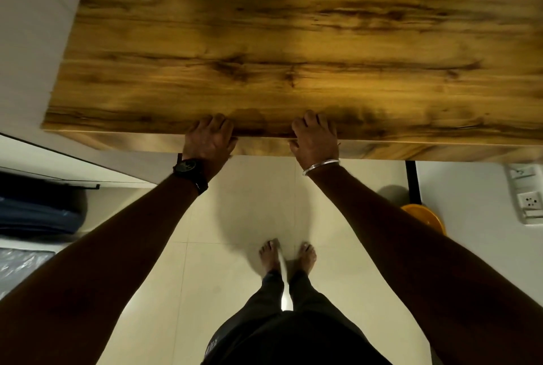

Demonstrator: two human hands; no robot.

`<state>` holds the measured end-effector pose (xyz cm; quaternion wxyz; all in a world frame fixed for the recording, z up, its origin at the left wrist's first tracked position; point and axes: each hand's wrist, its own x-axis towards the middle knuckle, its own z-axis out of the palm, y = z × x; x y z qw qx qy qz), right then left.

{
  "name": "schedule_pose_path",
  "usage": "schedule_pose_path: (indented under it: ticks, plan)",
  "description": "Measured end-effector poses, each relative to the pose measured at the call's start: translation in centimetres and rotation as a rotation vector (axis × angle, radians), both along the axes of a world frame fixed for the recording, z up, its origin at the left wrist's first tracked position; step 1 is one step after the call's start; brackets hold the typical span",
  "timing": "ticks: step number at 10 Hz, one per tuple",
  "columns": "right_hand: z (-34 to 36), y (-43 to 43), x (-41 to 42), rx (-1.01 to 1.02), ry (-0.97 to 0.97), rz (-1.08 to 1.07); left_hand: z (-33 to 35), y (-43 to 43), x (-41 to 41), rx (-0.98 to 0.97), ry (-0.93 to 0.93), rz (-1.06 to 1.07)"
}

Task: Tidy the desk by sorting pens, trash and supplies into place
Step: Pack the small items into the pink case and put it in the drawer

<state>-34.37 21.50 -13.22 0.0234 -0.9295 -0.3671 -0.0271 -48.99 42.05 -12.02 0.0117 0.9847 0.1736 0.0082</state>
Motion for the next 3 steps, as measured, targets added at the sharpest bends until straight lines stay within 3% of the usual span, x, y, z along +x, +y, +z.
schedule_pose_path:
  ticks: [3]
  plan:
    - [0.67, -0.05, -0.51, -0.016, 0.034, 0.0, 0.32, -0.93, 0.24, 0.008, 0.081, 0.054]
